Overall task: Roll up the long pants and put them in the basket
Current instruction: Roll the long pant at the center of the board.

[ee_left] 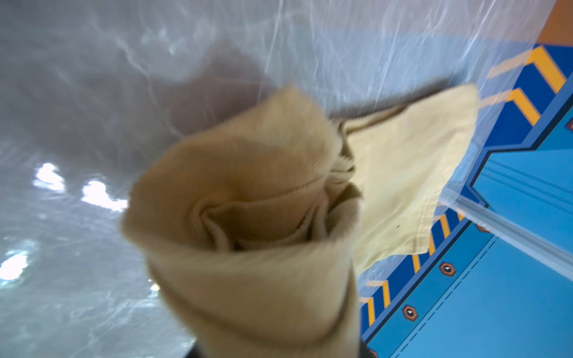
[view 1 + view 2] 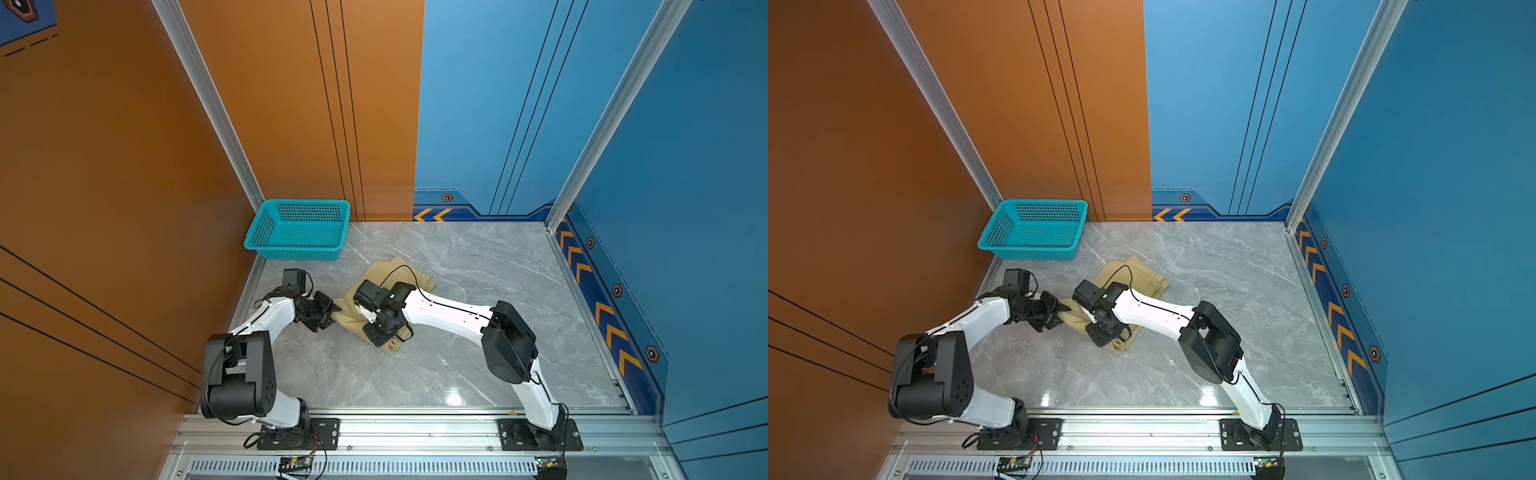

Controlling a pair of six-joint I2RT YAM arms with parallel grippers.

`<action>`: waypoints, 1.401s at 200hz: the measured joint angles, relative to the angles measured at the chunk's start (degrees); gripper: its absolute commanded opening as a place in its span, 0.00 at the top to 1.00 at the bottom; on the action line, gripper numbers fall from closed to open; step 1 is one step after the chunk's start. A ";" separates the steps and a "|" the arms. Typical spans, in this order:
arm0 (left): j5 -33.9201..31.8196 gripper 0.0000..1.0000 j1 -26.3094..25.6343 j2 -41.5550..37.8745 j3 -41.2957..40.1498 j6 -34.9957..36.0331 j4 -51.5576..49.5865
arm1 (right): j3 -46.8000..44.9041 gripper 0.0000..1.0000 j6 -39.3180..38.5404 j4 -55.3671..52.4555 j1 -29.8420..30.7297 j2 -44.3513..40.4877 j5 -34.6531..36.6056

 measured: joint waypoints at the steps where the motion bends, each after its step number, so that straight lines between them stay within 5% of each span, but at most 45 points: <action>1: -0.04 0.47 0.04 0.04 0.17 0.15 -0.07 | 0.00 0.90 0.11 -0.15 -0.04 0.02 -0.31; 43: -3.13 0.41 2.16 3.48 13.11 4.09 -1.22 | -3.50 0.89 2.62 -3.78 -2.36 0.00 -8.57; 74: -3.26 0.42 1.84 3.63 15.37 5.14 -1.38 | -6.62 0.89 4.57 -3.37 -5.03 -0.42 -15.26; 197: -5.99 0.41 -4.37 -2.19 11.47 5.86 -2.29 | -24.02 0.85 19.67 15.41 -17.68 -10.14 -30.45; 280: -10.78 0.19 -15.52 -15.30 -2.54 1.36 -1.95 | -34.16 0.83 26.36 30.47 -22.71 -7.32 -41.05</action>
